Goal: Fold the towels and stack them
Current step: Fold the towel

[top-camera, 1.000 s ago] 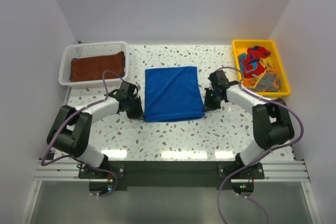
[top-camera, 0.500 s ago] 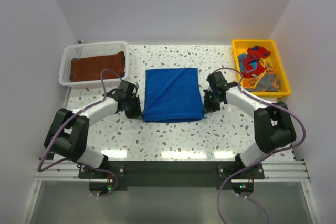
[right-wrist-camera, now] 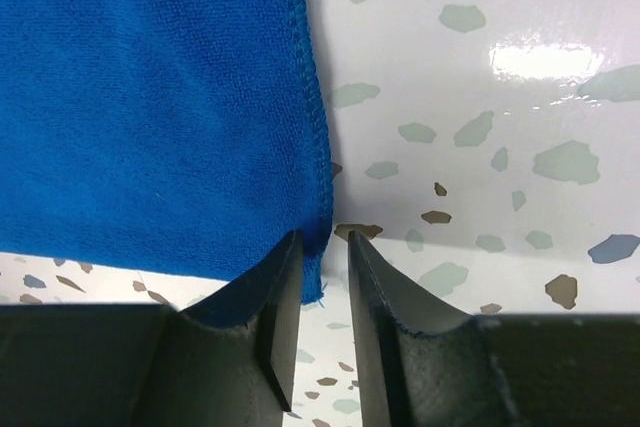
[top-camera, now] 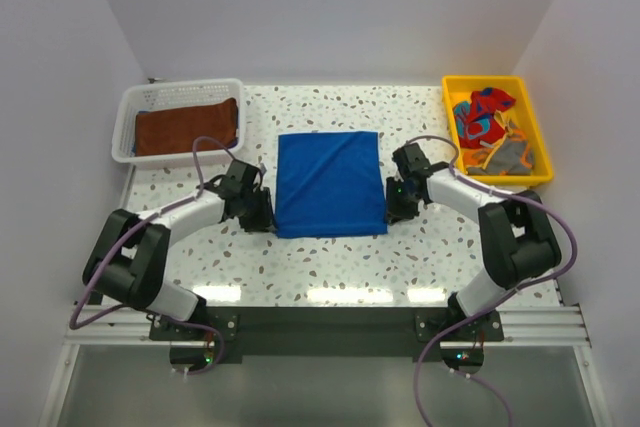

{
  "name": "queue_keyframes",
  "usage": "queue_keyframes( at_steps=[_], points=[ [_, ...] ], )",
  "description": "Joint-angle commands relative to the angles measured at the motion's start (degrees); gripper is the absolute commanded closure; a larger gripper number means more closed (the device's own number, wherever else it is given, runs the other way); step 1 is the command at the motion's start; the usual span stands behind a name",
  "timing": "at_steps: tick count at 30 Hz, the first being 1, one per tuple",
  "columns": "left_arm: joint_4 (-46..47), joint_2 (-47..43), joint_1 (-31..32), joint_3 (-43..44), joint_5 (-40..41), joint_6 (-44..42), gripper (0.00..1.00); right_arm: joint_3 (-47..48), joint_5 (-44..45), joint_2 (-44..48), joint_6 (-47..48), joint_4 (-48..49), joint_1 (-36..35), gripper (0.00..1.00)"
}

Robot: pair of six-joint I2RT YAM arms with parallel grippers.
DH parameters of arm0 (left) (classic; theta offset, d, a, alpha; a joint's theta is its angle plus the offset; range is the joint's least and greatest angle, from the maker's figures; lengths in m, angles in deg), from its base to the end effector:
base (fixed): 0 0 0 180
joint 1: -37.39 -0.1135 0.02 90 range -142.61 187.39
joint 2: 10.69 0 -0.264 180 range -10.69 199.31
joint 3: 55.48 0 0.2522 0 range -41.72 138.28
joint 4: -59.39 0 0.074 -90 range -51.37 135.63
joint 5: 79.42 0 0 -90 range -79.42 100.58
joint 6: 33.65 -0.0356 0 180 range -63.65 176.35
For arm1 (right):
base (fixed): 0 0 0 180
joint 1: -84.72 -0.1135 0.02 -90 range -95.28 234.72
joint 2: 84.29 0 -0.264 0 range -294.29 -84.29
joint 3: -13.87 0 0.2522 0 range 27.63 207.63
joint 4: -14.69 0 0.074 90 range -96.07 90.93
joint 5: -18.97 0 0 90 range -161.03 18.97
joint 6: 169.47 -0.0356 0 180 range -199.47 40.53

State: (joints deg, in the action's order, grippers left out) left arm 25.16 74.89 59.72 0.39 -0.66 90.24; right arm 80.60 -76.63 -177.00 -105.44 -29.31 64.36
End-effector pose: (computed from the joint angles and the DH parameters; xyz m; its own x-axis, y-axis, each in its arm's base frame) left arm 0.2439 -0.1077 0.1539 -0.9418 -0.2044 -0.2670 -0.0883 0.9164 -0.3903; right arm 0.2769 0.1065 0.1639 -0.9573 0.1096 -0.2676 0.0463 0.9715 0.2323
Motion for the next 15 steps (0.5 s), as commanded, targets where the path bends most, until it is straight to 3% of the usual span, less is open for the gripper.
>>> queue_keyframes(
  at_steps=[1, 6, 8, 10, 15],
  points=[
    [-0.8, -3.5, 0.2, -1.0, 1.6, 0.6, 0.62, -0.1, 1.5, 2.9, 0.7, -1.0, -0.4, 0.71],
    [-4.9, -8.1, 0.2, 0.9, 3.3, 0.6, 0.45, 2.0, 3.6, 8.0, 2.9, -4.8, -0.6, 0.63],
    [-7.1, -9.0, 0.2, 3.5, 4.6, 0.4, 0.44, 3.4, 3.8, 8.9, 4.1, -5.2, -1.6, 0.62],
    [-8.6, -9.1, 0.2, 7.3, 7.3, 0.1, 0.46, 4.6, 3.7, 8.8, 4.6, -5.2, -2.7, 0.62],
    [-6.0, -2.5, 0.2, 15.4, 8.1, -1.7, 0.63, 7.2, 2.8, 5.5, 4.4, -2.3, -6.6, 0.67]
  ],
)
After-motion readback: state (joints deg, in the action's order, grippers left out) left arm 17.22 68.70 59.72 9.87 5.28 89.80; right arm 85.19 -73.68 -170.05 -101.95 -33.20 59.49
